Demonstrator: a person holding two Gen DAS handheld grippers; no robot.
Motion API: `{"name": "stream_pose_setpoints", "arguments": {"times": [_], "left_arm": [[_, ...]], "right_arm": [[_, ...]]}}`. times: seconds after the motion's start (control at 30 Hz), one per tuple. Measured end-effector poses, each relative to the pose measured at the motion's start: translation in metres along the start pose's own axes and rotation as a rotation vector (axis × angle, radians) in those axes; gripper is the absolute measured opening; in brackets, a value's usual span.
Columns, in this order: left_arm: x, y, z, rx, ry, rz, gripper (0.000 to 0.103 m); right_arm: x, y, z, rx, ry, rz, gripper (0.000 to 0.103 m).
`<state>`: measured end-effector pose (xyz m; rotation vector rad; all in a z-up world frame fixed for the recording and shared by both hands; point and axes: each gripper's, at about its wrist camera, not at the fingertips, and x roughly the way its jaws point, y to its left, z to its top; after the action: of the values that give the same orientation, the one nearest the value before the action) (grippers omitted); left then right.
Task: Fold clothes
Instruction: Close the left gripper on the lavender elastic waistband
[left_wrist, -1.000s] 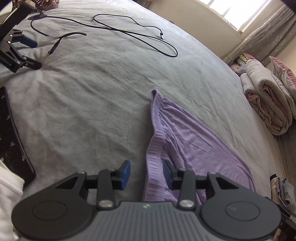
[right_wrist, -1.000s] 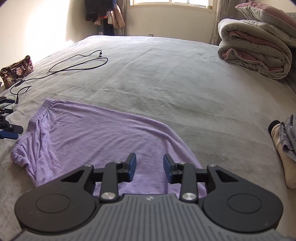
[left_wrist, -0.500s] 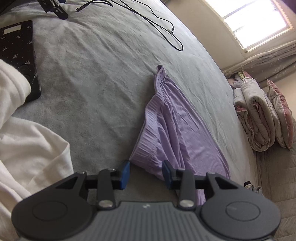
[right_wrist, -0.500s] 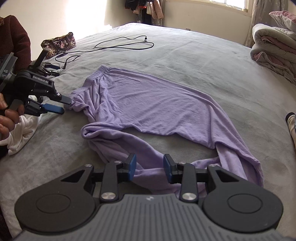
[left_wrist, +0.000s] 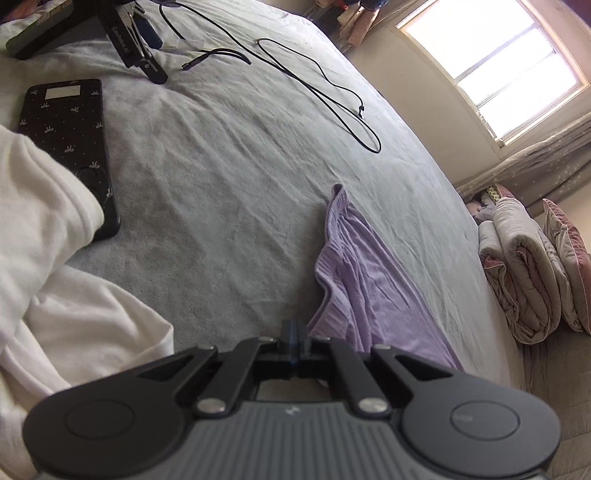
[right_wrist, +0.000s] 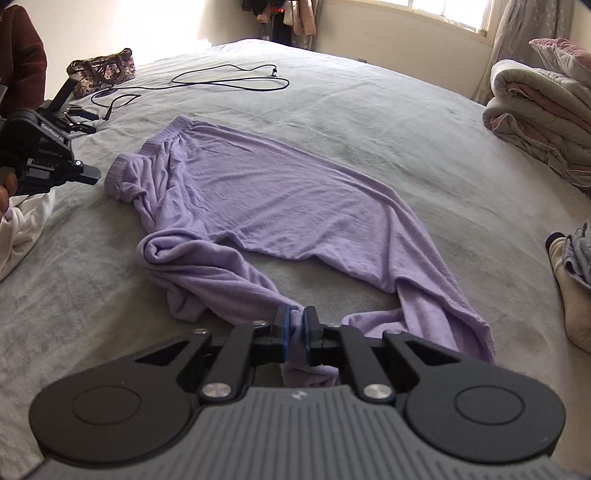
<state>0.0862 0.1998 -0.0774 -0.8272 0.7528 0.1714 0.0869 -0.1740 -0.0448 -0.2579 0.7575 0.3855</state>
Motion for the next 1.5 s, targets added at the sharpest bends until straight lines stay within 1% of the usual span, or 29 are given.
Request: {"name": "stream_pose_setpoints", "arguments": {"times": [0.07, 0.1, 0.13, 0.17, 0.2, 0.23, 0.27, 0.3, 0.33, 0.37, 0.43, 0.5, 0.57, 0.63, 0.73, 0.93, 1.03, 1.13, 1.33, 1.5], "left_arm": [[0.001, 0.004, 0.000, -0.008, 0.021, -0.023, 0.000], [0.002, 0.006, -0.002, -0.014, 0.037, -0.034, 0.003], [0.004, 0.007, -0.003, -0.021, 0.050, -0.039, 0.011], [0.006, 0.008, -0.005, -0.027, 0.060, -0.045, 0.017], [0.007, 0.007, -0.007, -0.031, 0.068, -0.049, 0.029], [0.007, 0.007, -0.008, -0.034, 0.073, -0.051, 0.035], [0.006, 0.007, -0.010, -0.036, 0.079, -0.052, 0.036], [0.006, 0.008, -0.012, -0.039, 0.084, -0.053, 0.039], [0.005, 0.009, -0.013, -0.043, 0.090, -0.054, 0.041], [0.004, 0.009, -0.014, -0.047, 0.096, -0.055, 0.041], [0.001, 0.010, -0.015, -0.043, 0.094, -0.054, 0.046], [-0.001, 0.011, -0.016, -0.044, 0.094, -0.053, 0.049], [-0.001, 0.013, -0.017, -0.059, 0.098, -0.053, 0.049], [0.000, 0.014, -0.018, -0.075, 0.104, -0.071, 0.049], [0.000, 0.014, -0.023, -0.078, 0.112, -0.089, 0.049], [-0.002, 0.015, -0.028, -0.090, 0.115, -0.088, 0.049], [-0.005, 0.015, -0.028, -0.057, 0.115, -0.075, 0.049], [-0.006, 0.017, -0.028, -0.064, 0.115, -0.075, 0.049], [-0.005, 0.015, -0.031, -0.053, 0.122, -0.093, 0.049], [0.005, 0.018, -0.030, -0.118, 0.136, -0.126, 0.048]], "right_arm": [[-0.001, -0.011, 0.003, 0.033, 0.001, -0.040, 0.008], [-0.001, -0.017, 0.001, 0.055, -0.002, -0.047, 0.008], [-0.001, -0.022, 0.000, 0.078, -0.007, -0.052, 0.008], [-0.001, -0.025, -0.003, 0.103, -0.017, -0.048, 0.009], [-0.001, -0.027, -0.007, 0.133, -0.027, -0.041, 0.009], [-0.002, -0.030, -0.012, 0.173, -0.041, -0.027, 0.010], [-0.002, -0.032, -0.017, 0.216, -0.058, -0.013, 0.015], [-0.002, -0.034, -0.021, 0.245, -0.061, 0.004, 0.020], [-0.001, -0.036, -0.025, 0.271, -0.062, 0.022, 0.021], [0.001, -0.037, -0.025, 0.277, -0.052, 0.037, 0.023], [0.001, -0.035, -0.021, 0.243, -0.048, 0.041, 0.027], [-0.003, -0.034, -0.016, 0.230, -0.070, 0.035, 0.039], [-0.007, -0.034, -0.016, 0.248, -0.085, 0.056, 0.040], [-0.009, -0.032, -0.018, 0.251, -0.085, 0.078, 0.040], [-0.011, -0.028, -0.019, 0.233, -0.087, 0.071, 0.040], [-0.009, -0.026, -0.021, 0.213, -0.084, 0.058, 0.041], [-0.007, -0.027, -0.019, 0.216, -0.083, 0.053, 0.041], [-0.009, -0.026, -0.019, 0.218, -0.090, 0.063, 0.042], [-0.016, -0.016, -0.018, 0.176, -0.111, 0.097, 0.042], [-0.013, -0.006, -0.018, 0.145, -0.104, 0.156, 0.042]]}}
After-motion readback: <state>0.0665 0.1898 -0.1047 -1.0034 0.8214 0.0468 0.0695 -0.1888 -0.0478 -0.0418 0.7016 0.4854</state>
